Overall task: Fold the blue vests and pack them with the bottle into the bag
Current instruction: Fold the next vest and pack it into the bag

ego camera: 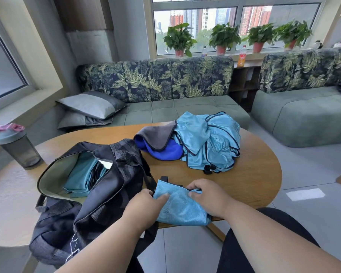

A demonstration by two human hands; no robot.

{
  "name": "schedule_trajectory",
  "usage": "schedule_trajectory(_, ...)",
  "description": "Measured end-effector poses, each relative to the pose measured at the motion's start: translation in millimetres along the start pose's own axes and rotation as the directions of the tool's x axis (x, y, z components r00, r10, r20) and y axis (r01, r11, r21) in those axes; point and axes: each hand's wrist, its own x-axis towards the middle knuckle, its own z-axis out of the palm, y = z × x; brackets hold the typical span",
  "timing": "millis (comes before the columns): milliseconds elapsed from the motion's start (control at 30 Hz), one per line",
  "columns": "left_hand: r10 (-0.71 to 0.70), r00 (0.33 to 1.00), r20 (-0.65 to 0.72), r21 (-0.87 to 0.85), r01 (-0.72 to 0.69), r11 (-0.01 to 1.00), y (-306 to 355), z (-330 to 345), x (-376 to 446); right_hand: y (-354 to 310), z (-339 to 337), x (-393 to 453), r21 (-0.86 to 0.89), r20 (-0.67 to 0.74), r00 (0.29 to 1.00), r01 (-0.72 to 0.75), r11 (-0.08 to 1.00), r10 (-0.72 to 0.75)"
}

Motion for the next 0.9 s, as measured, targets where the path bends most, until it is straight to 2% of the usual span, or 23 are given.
schedule_trajectory(33, 0.003, 1.000, 0.025, -0.057, -0.002, 0.998, 0, 1, 1, 1, 0, 0, 0.005, 0.005, 1.000, -0.002, 1.000, 0.002)
schedule_trajectory(100, 0.024, 0.997, 0.077, -0.273, -0.003, 0.962, 0, 6, 3, 1, -1, -2, 0.027, 0.017, 1.000, -0.005, 1.000, 0.004)
schedule_trajectory(167, 0.024, 0.990, 0.136, -0.463, 0.042, 0.885, 0, 9, 4, 1, -1, -2, 0.044, 0.015, 1.000, 0.006, 0.999, -0.007)
schedule_trajectory(233, 0.024, 0.980, 0.199, -0.572, 0.097, 0.814, 2, 9, 3, 1, 0, -2, 0.038, 0.011, 0.999, 0.033, 0.999, -0.033)
schedule_trajectory(467, 0.028, 0.982, 0.187, -0.616, 0.095, 0.782, -2, 11, 10, -1, 4, -4, 0.005, 0.052, 0.997, 0.065, 0.998, -0.066)
schedule_trajectory(633, 0.114, 0.982, 0.149, -0.680, 0.018, 0.733, -5, 12, 11, -7, 0, -8, 0.091, 0.103, 0.990, 0.087, 0.992, -0.096)
schedule_trajectory(900, 0.132, 0.988, 0.082, -0.651, -0.047, 0.758, -7, 13, 9, -9, 9, -3, 0.004, -0.044, 0.999, 0.021, 1.000, -0.020)
